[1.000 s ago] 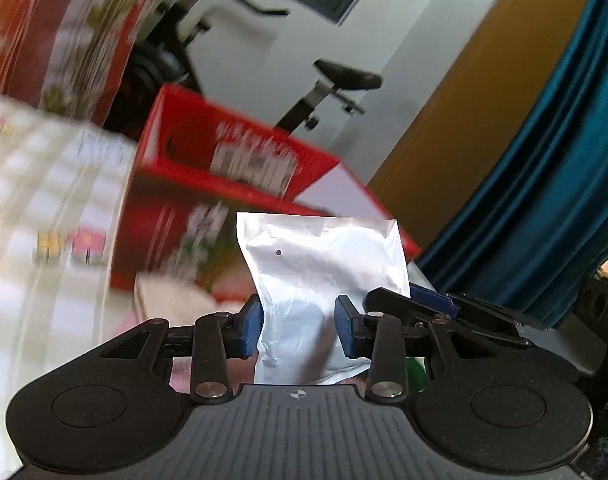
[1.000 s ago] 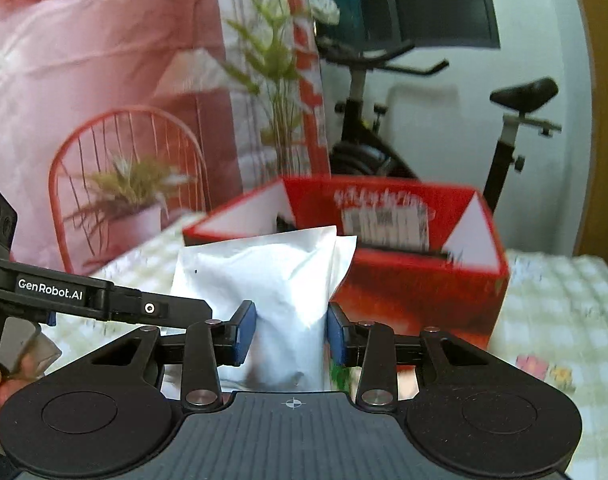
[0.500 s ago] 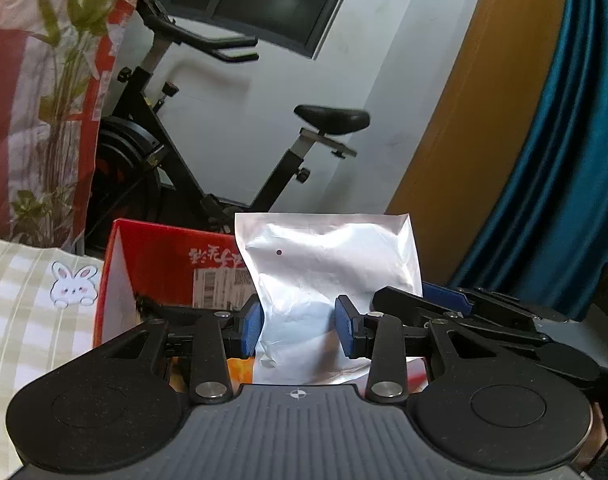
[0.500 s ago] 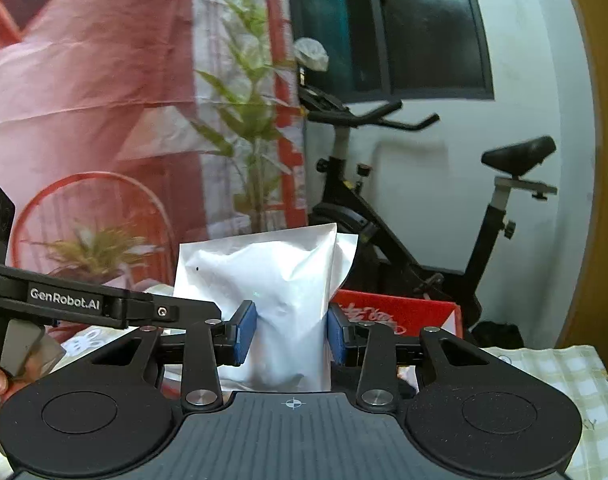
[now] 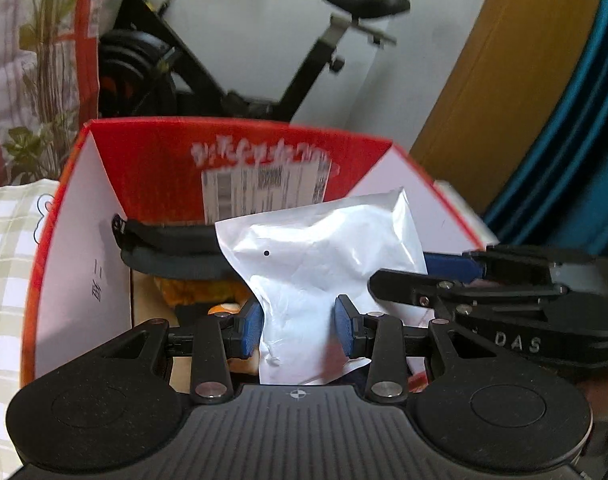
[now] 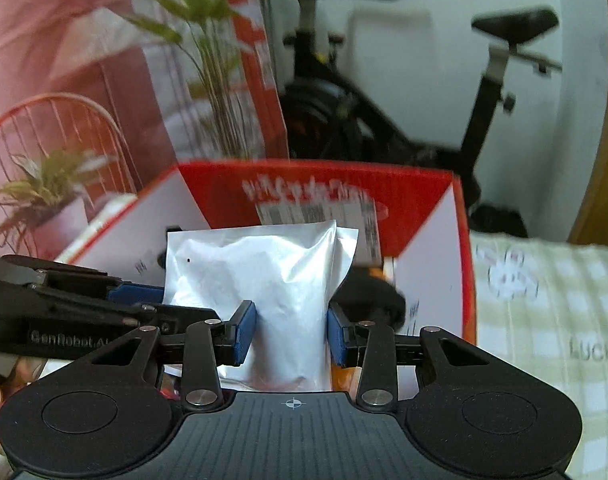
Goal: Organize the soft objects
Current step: 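Carry the foil packet with both grippers over the red box, then lower the foil packet into the box and open both grippers, then move both grippers to the green tasseled pouch on the knit item, then close both grippers on the green pouch, then lift the green pouch with both grippers over the red box, then open both grippers to drop the green pouch into the box, then move both grippers to the beige knit item on the pink towel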
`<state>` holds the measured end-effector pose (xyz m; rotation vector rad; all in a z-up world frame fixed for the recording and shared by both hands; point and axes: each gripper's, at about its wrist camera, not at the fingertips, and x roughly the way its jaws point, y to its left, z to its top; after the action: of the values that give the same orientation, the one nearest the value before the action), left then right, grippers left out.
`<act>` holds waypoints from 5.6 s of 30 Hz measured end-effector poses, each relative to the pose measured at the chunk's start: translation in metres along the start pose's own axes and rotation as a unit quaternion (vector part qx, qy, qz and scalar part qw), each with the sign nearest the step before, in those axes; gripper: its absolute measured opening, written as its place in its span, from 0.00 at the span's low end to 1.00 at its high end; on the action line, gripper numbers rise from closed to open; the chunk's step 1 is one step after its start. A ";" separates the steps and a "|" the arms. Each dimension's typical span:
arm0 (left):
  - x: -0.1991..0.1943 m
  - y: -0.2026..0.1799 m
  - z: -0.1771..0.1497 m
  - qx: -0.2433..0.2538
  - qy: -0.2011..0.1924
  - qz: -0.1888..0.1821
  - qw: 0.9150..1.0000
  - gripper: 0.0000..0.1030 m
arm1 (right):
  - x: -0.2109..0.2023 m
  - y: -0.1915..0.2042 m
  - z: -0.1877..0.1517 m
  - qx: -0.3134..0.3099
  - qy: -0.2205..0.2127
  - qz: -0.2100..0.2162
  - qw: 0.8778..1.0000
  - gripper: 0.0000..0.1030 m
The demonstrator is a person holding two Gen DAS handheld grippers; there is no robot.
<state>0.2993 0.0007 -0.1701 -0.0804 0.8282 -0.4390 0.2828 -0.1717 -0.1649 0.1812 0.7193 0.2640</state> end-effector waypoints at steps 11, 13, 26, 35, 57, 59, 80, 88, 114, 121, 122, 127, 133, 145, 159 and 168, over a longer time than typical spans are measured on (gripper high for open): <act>-0.004 0.005 -0.007 0.015 0.018 0.010 1.000 0.44 | 0.033 0.002 -0.001 0.025 0.085 -0.005 0.996 0.34; -0.007 0.003 -0.006 0.016 0.015 0.014 1.000 0.50 | 0.037 0.002 0.000 0.031 0.090 -0.005 0.995 0.35; -0.053 -0.009 -0.005 0.051 -0.042 0.033 0.997 0.64 | 0.024 0.008 -0.001 0.029 0.079 -0.064 0.994 0.46; -0.082 -0.016 -0.033 0.048 -0.084 0.027 0.995 0.65 | -0.053 0.022 -0.024 -0.054 -0.024 -0.022 0.998 0.46; -0.079 -0.021 -0.128 0.012 -0.071 0.012 0.997 0.65 | -0.098 0.015 -0.164 -0.076 0.056 -0.015 0.995 0.49; -0.080 -0.017 -0.133 -0.004 -0.070 0.008 0.998 0.65 | -0.097 0.018 -0.166 -0.081 0.056 -0.016 0.995 0.48; -0.117 0.012 -0.135 -0.087 -0.138 0.008 0.987 0.62 | -0.070 0.101 -0.116 -0.191 -0.041 0.067 0.978 0.38; -0.104 0.025 -0.137 -0.117 -0.116 -0.025 0.986 0.47 | -0.028 0.111 -0.128 -0.124 -0.047 0.094 0.987 0.42; -0.161 -0.011 -0.060 -0.062 -0.219 -0.084 0.970 0.44 | -0.115 0.113 -0.044 -0.165 -0.174 0.120 0.963 0.38; -0.186 -0.013 -0.012 -0.024 -0.295 -0.062 0.953 0.44 | -0.123 0.127 0.017 -0.187 -0.260 0.123 0.939 0.38; -0.185 -0.012 -0.007 -0.016 -0.298 -0.058 0.953 0.44 | -0.121 0.127 0.023 -0.185 -0.265 0.123 0.938 0.38; -0.168 -0.003 0.004 -0.016 -0.281 -0.051 0.958 0.44 | -0.095 0.125 0.032 -0.175 -0.262 0.112 0.942 0.38; -0.128 0.024 -0.003 -0.047 -0.229 -0.034 0.972 0.44 | -0.045 0.117 0.022 -0.138 -0.201 0.106 0.964 0.39; -0.110 0.059 -0.022 -0.079 -0.190 0.013 0.979 0.44 | 0.000 0.099 -0.010 -0.100 -0.112 0.092 0.984 0.57; -0.133 0.042 -0.092 -0.031 -0.162 0.002 0.986 0.44 | -0.081 0.066 -0.077 -0.084 -0.176 0.061 0.979 0.56; -0.094 0.057 -0.119 -0.086 -0.099 -0.002 0.991 0.44 | -0.060 0.035 -0.142 -0.011 -0.101 0.002 0.995 0.46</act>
<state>0.1768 0.1022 -0.1991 -0.2823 0.6698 -0.3565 0.1386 -0.1456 -0.2236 0.1852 0.5161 0.2543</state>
